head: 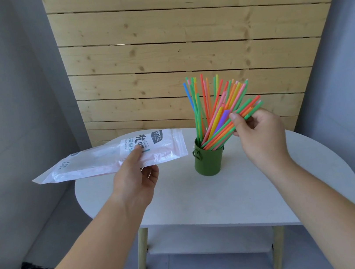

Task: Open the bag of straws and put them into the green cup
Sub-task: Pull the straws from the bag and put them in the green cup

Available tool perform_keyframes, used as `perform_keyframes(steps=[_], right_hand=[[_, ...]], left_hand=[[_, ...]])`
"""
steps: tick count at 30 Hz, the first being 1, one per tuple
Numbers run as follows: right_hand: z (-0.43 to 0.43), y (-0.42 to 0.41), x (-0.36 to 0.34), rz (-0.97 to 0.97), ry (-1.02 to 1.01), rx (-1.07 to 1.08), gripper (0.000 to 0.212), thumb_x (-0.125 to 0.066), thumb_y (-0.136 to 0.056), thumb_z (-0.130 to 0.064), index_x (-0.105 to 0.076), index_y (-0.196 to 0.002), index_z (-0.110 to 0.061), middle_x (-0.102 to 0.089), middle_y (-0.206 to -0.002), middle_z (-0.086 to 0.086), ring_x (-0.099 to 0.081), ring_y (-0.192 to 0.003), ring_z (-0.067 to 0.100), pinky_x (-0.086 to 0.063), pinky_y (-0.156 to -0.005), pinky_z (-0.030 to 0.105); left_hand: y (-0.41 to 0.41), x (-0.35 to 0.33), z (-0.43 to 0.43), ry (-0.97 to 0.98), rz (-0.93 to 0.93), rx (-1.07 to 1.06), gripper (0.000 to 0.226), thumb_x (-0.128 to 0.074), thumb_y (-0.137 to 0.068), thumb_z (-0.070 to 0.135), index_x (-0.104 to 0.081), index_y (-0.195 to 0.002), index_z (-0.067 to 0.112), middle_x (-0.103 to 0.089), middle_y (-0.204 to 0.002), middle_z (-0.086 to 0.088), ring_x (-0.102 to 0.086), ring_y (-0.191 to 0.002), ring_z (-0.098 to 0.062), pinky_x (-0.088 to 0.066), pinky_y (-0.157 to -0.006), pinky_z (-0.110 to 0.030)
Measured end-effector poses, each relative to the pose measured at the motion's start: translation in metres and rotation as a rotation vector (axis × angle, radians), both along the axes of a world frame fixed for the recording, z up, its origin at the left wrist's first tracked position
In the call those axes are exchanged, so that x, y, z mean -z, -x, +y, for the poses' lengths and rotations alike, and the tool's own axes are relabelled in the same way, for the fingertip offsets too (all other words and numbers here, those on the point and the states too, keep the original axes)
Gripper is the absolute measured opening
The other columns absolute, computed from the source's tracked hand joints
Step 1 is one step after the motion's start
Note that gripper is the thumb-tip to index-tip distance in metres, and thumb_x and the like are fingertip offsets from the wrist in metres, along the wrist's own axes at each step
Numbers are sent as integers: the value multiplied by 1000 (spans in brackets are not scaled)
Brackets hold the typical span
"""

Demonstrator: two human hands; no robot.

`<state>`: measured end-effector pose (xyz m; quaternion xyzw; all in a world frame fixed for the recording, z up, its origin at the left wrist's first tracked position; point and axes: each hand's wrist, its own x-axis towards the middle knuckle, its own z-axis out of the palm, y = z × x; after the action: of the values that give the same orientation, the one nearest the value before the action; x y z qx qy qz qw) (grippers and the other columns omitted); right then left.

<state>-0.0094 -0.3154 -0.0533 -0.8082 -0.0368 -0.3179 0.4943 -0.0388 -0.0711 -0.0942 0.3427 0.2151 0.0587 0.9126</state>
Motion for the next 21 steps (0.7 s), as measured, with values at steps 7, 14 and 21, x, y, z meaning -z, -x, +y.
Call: perform_keyframes(steps=[7, 14, 21], right_hand=[[8, -11, 11, 85, -21, -8, 30, -63, -96, -36, -68, -88, -7, -76, -81, 8, -74, -77, 30, -59, -74, 52], [13, -14, 17, 101, -26, 18, 30, -67, -92, -38, -70, -81, -10, -75, -74, 2, -74, -74, 23, -60, -72, 43], [14, -15, 25, 138, -1, 28, 31, -65, -94, -36, -68, -81, -8, -73, -74, 4, -73, -76, 26, -56, -70, 36]], left_hand=[[1, 0, 1, -7, 5, 7, 14, -79, -90, 18, -71, -102, 16, -79, -81, 1, -71, -61, -12, -56, -55, -22], [-1, 1, 0, -9, -4, 11, 13, -78, -91, 17, -71, -102, 16, -79, -81, 1, -71, -62, -12, -56, -54, -22], [0, 0, 0, -2, -7, 15, 13, -78, -90, 16, -72, -102, 15, -80, -82, 0, -72, -62, -13, -56, -54, -22]])
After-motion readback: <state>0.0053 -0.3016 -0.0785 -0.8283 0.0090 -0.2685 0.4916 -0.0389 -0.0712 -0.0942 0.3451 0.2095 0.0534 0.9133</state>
